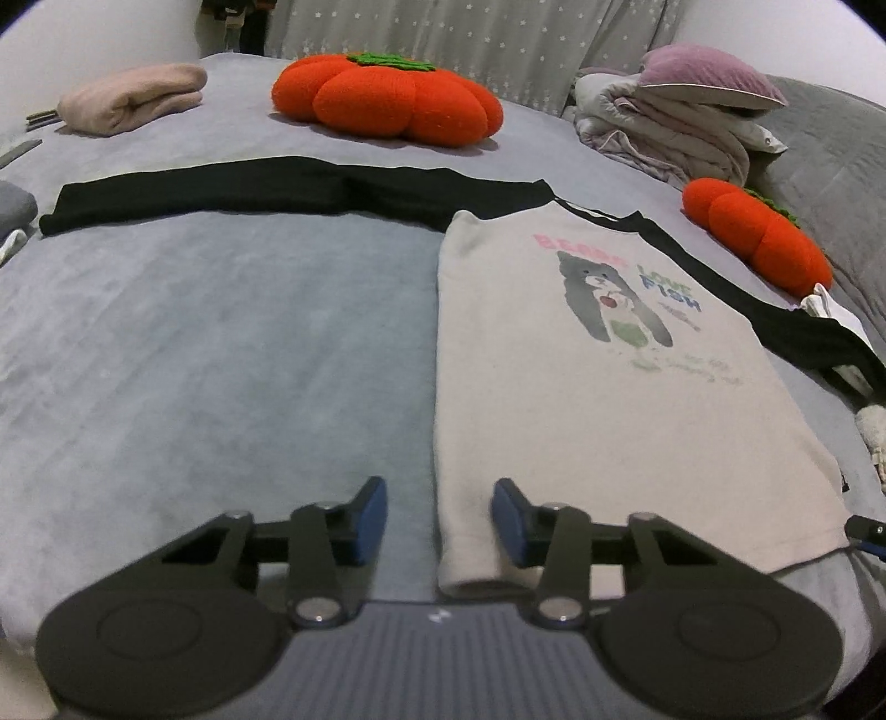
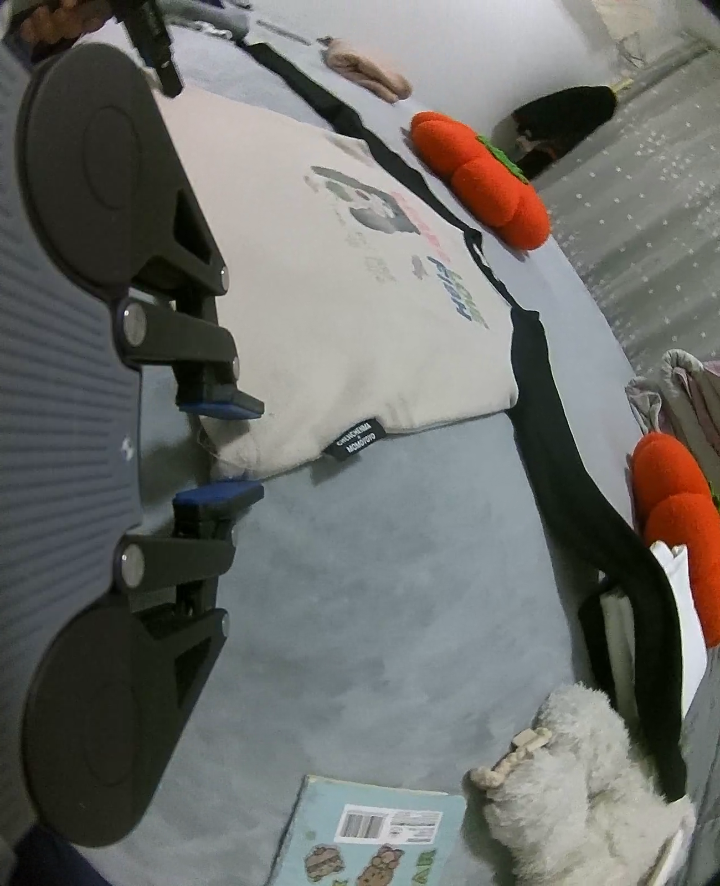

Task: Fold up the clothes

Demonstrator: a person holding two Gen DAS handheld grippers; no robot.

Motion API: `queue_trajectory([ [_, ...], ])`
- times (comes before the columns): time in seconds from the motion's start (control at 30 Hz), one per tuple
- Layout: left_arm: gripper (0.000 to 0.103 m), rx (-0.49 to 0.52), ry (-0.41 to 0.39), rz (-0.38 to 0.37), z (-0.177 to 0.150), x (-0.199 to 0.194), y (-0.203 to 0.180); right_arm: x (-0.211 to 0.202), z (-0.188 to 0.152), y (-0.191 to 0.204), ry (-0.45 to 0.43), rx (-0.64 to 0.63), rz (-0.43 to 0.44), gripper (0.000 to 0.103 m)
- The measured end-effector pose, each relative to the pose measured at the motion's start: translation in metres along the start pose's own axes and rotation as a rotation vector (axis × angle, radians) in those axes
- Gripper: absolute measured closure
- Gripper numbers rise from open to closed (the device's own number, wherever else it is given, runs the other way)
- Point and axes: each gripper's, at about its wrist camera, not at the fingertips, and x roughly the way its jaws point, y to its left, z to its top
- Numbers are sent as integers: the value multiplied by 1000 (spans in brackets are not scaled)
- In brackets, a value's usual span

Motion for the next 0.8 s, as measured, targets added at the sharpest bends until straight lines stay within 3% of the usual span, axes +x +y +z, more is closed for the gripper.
queue_trajectory([
  [0.13,97,-36,30,-48,1,1,3,0,-2,5,-9,-28,-21,77],
  [0.2,98,-34,34,-49,2,-1,3,0,-3,7,-20,-46,-36,90],
  [0.27,98,-32,21,-49,4,-7,2,-5,-2,6,-39,-45,-22,91],
  [0.53,99,-114,-96,-177,21,-50,27,-36,-6,14,-128,-42,53,92],
  [0.8,100,-94,-32,-161,20,-42,33,-54,-7,24,-142,-70,62,92],
])
